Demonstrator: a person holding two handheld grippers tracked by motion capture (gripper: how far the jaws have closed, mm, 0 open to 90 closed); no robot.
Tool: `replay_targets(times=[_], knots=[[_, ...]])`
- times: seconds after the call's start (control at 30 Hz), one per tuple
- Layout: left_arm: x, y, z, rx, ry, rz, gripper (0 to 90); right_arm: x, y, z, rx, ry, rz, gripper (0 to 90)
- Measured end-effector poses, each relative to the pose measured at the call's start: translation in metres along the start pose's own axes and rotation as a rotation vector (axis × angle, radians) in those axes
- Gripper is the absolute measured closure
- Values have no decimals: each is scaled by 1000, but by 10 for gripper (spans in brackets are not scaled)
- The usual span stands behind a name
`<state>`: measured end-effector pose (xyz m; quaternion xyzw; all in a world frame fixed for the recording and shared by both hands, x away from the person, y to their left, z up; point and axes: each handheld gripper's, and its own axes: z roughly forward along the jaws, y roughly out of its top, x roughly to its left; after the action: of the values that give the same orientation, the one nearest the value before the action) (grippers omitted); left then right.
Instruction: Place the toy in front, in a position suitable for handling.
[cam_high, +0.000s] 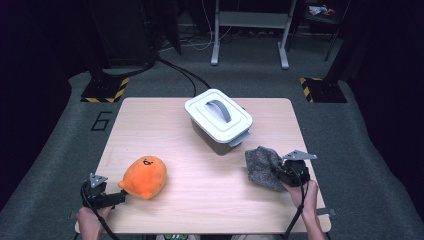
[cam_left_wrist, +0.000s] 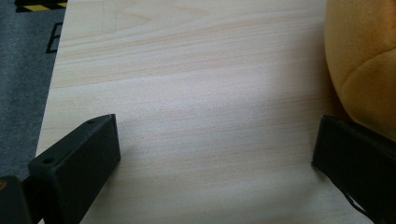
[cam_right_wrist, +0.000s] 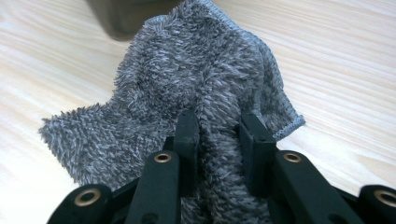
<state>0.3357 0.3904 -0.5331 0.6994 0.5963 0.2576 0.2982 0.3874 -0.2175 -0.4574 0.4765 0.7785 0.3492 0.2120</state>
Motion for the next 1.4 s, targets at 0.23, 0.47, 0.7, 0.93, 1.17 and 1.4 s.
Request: replay_targets(times=[0.23, 0.47, 0.7, 0.93, 1.17, 1.4], knots=[[0, 0, 0, -1, 0, 0, 1, -17, 2, 4, 7, -37, 39, 711], [0, 0, 0, 0, 0, 0, 2, -33, 1, 13, 27, -73, 74, 709], [0, 0, 0, 1, 1, -1, 2, -48, 2, 26, 47, -108, 115, 706], [0, 0, 0, 0, 1, -1, 2, -57, 0, 36, 66, -128, 143, 698], [0, 0, 0, 0, 0, -2, 2, -64, -3, 50, 98, -159, 168, 680], [0, 0, 0, 0, 0, -1, 2, -67, -5, 58, 118, -172, 180, 622]])
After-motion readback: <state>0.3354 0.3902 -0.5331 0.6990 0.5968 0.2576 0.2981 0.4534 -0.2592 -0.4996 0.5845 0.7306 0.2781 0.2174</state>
